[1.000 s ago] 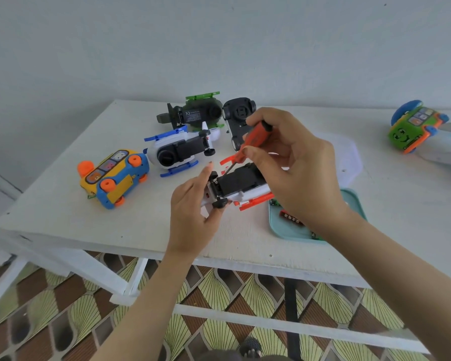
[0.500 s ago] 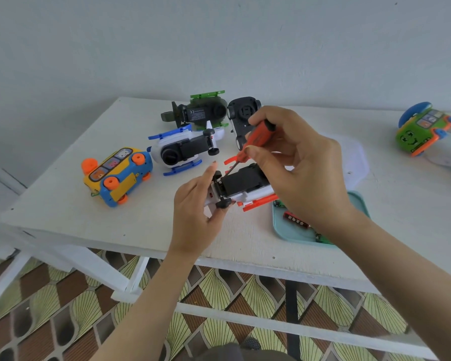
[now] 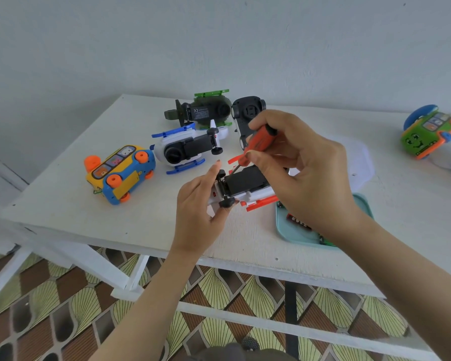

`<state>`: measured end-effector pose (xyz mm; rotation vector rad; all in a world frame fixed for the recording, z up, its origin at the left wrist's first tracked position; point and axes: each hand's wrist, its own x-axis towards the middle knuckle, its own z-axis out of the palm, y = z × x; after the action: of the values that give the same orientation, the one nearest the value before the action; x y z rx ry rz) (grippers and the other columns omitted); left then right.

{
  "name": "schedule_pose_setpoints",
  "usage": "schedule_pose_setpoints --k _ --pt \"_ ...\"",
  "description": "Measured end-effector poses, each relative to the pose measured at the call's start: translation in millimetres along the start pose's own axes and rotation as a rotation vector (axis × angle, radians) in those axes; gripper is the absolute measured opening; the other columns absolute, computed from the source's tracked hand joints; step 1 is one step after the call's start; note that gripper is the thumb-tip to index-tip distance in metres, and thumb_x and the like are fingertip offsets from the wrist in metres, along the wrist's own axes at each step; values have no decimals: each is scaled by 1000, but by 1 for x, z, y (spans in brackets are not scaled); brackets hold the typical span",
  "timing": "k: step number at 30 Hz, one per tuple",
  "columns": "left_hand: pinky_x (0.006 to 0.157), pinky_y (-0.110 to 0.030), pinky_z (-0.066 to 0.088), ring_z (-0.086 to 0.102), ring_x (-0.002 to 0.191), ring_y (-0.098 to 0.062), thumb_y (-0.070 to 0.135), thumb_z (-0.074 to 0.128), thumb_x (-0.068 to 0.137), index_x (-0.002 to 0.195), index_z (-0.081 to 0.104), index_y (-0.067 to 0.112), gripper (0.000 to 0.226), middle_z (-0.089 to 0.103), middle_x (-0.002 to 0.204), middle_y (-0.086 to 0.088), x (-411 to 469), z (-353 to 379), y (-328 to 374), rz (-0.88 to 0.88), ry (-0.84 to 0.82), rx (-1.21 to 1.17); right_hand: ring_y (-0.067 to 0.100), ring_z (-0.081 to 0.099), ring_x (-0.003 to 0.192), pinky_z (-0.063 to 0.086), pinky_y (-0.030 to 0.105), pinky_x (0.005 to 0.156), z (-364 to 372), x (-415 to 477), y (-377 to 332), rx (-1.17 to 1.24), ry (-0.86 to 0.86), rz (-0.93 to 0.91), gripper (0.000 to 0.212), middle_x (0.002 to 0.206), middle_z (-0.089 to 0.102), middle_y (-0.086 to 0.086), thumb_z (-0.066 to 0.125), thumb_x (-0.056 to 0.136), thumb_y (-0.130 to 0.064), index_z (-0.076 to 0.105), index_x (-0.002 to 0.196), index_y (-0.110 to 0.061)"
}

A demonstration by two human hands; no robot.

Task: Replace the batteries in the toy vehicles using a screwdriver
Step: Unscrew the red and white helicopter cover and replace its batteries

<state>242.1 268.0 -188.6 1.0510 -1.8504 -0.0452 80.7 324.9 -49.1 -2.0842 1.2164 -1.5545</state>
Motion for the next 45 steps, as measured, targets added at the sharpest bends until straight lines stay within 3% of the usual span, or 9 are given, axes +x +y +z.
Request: schedule_pose_setpoints --k 8,21,26,31,35,38,41,43,45 --pt "106 -10 20 50 107 -14 36 61 85 141 33 14 67 66 113 -10 1 -1 1 0 -4 -6 6 69 84 54 15 80 0 4 -2 18 5 19 36 90 66 4 65 86 4 56 112 -18" --pt "105 -10 20 48 107 -14 36 60 85 141 34 13 67 66 112 -11 0 0 0 2 -2 2 3 69 85 52 12 79 -1 4 -2 -10 7 -14 40 90 65 4 65 85 5 53 112 -22" --pt "106 -9 20 49 108 -15 36 60 85 141 34 13 66 66 113 -11 0 -1 -1 2 -5 -6 1 68 87 52 11 80 -1 3 -1 -12 6 -25 39 90 65 4 65 86 6 53 113 -20" --pt "105 -11 22 50 108 -15 36 61 85 141 34 14 66 66 113 -10 0 -1 0 4 -3 -7 7 69 87 54 17 83 1 4 -1 -43 -30 -58 31 91 65 6 65 86 6 59 113 -8" --pt "105 -11 21 50 108 -15 36 59 85 141 34 14 65 67 111 -9 1 -1 1 2 -4 -9 16 66 96 55 26 87 5 6 -5 -41 -52 -93 27 112 65 6 64 84 4 58 109 -2" --pt "105 -10 21 50 108 -15 37 60 85 141 34 14 66 67 110 -10 0 -1 1 7 -4 -8 19 66 89 56 31 84 8 11 -7 -14 -71 -84 35 97 66 11 65 84 4 57 116 -7" --pt "105 -13 23 50 108 -17 36 61 84 140 33 13 67 67 109 -11 -1 0 0 10 -2 -10 19 62 82 54 31 78 11 15 -5 -158 -72 -198 33 87 64 8 67 86 -4 62 119 -6" --pt "104 -15 25 51 108 -17 36 62 84 141 33 14 67 67 108 -10 -1 0 -1 2 -5 -21 18 62 86 52 29 80 12 15 -4 -191 -66 -245 31 93 64 7 61 92 -11 60 121 -2" --pt "104 -15 25 52 108 -17 36 63 84 140 34 14 67 67 109 -10 -1 0 -1 8 -1 -24 18 62 105 47 24 93 13 15 -5 -140 -70 -231 33 112 63 8 46 97 -10 56 127 2"
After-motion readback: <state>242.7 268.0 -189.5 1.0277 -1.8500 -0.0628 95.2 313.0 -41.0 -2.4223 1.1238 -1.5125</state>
